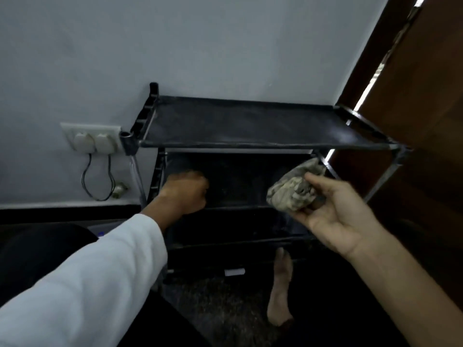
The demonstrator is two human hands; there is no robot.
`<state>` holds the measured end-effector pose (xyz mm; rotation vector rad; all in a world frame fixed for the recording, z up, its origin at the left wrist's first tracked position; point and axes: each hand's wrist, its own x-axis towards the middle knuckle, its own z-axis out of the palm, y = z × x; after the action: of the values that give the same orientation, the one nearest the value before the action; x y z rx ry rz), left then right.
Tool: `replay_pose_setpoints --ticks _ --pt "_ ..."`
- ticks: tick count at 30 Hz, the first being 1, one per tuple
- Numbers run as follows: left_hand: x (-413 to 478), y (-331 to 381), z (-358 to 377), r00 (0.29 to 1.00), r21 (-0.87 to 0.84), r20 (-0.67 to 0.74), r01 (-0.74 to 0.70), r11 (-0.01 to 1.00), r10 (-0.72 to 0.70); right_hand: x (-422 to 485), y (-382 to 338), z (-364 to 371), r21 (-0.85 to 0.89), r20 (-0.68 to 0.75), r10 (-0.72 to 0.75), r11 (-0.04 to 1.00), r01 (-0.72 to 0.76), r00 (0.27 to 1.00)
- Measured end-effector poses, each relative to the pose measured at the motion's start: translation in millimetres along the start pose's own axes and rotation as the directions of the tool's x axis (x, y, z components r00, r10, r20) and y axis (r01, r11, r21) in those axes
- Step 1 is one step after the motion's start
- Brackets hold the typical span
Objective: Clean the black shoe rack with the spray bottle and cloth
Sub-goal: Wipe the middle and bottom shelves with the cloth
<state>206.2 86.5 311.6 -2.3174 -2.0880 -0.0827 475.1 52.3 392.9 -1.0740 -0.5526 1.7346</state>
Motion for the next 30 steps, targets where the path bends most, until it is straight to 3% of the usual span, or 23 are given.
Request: replay_pose_setpoints --ticks 3,7,12,16,18,20,21,22,23,24,25,26,28,30 --pt "5 -20 15 0.988 -0.091 0.08 0.137 0.986 -0.13 26 39 -2 -0.032 -0.093 0.134 0.99 -0.138 0.987" --pt "7 -31 31 0.975 -0.182 0.137 0.197 0.963 -0.173 81 54 15 -0.118 -0.2 0.113 0.983 -0.139 0.973" --pt "11 -38 47 0.959 -0.152 0.219 0.217 0.964 -0.181 151 58 53 -0.335 -0.138 0.05 0.938 -0.094 0.989" --pt "16 -33 44 0.927 -0.169 0.299 0.285 0.943 -0.227 189 74 72 -0.563 -0.025 0.077 0.823 -0.077 0.997" --pt "19 -29 41 0.914 -0.149 0.331 0.297 0.943 -0.235 200 79 69 -0.7 0.042 0.14 0.71 -0.071 0.989" --pt "22 -28 39 0.899 -0.138 0.366 0.309 0.941 -0.241 206 75 62 -0.862 0.11 0.141 0.506 0.024 0.984" --pt "23 -28 38 0.889 -0.136 0.387 0.315 0.939 -0.242 210 70 55 -0.947 0.177 0.099 0.288 0.142 0.979" --pt "25 -30 37 0.878 -0.135 0.412 0.323 0.937 -0.243 216 62 48 -0.959 0.28 0.02 -0.031 0.281 0.96" --pt "26 -31 37 0.863 -0.13 0.441 0.334 0.934 -0.247 224 54 41 -0.852 0.434 -0.066 -0.355 0.385 0.899" --pt "26 -31 37 0.843 -0.118 0.472 0.349 0.93 -0.256 230 47 37 -0.715 0.595 -0.133 -0.537 0.447 0.792" --pt "27 -32 38 0.822 -0.099 0.5 0.367 0.925 -0.273 235 42 36 -0.622 0.716 -0.146 -0.577 0.529 0.683" --pt "26 -31 38 0.802 -0.079 0.521 0.386 0.919 -0.292 238 39 36 -0.553 0.8 -0.113 -0.52 0.651 0.589" --pt "24 -28 39 0.777 -0.054 0.546 0.405 0.913 -0.312 243 39 38 -0.357 0.908 0.086 -0.35 0.866 0.409" --pt "19 -25 41 0.796 -0.082 0.526 0.396 0.914 -0.298 247 44 40 -0.181 0.913 0.304 -0.294 0.939 0.271"
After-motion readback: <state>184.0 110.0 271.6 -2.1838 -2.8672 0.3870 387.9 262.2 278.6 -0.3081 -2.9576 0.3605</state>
